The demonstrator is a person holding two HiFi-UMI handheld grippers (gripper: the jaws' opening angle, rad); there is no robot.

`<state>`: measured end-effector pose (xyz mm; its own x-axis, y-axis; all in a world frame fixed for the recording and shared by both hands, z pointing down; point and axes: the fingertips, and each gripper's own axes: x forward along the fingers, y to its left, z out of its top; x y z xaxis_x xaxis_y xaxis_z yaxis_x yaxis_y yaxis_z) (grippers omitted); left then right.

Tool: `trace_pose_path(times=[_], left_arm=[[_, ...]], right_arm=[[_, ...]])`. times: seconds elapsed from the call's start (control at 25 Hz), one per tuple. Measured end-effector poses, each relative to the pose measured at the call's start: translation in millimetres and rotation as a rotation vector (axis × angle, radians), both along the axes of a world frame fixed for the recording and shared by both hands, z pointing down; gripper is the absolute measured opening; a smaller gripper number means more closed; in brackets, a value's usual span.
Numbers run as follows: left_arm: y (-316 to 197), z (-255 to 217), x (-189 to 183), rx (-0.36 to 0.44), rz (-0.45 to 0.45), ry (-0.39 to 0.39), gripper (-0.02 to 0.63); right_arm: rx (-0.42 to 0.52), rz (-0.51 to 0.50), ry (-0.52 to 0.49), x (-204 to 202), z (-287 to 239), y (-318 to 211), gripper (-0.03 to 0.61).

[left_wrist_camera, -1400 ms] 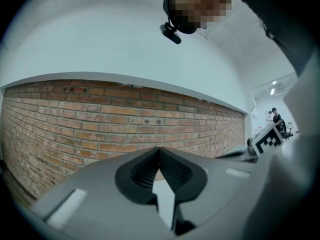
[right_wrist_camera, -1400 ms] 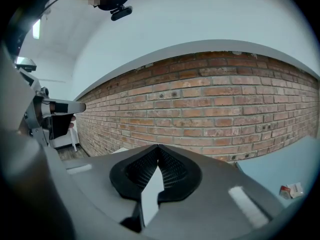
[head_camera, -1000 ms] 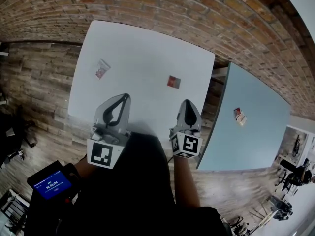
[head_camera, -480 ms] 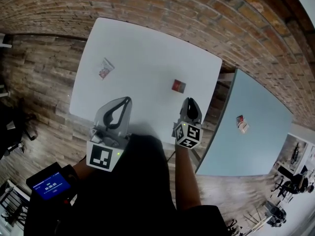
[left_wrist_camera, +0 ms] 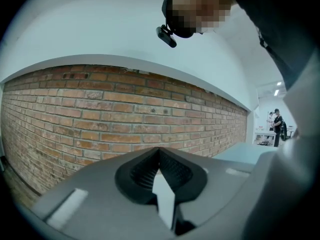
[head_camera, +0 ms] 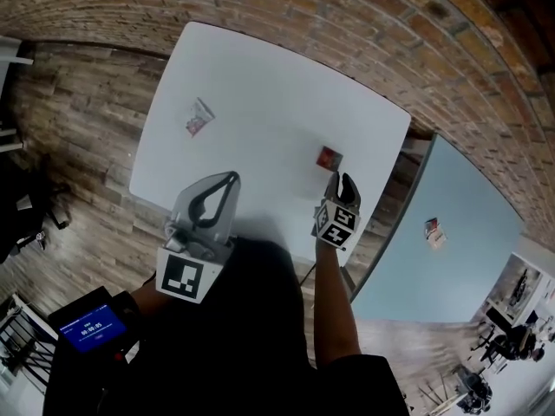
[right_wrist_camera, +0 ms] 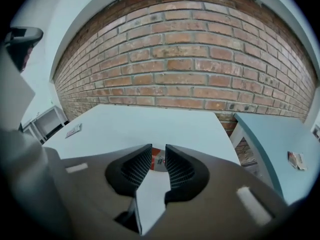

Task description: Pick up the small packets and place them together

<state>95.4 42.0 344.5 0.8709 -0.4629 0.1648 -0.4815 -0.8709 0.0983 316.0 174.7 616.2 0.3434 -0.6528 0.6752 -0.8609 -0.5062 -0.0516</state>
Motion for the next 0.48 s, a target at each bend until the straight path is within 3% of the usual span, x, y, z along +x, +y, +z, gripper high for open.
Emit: trace_pose_path(times=[0.48], left_arm=[[-12,13,-3,-0.054,-0.051,-0.033,0.000]], right_arm=[[-0.054,0.158,-0.151,18,47,0,0.081]])
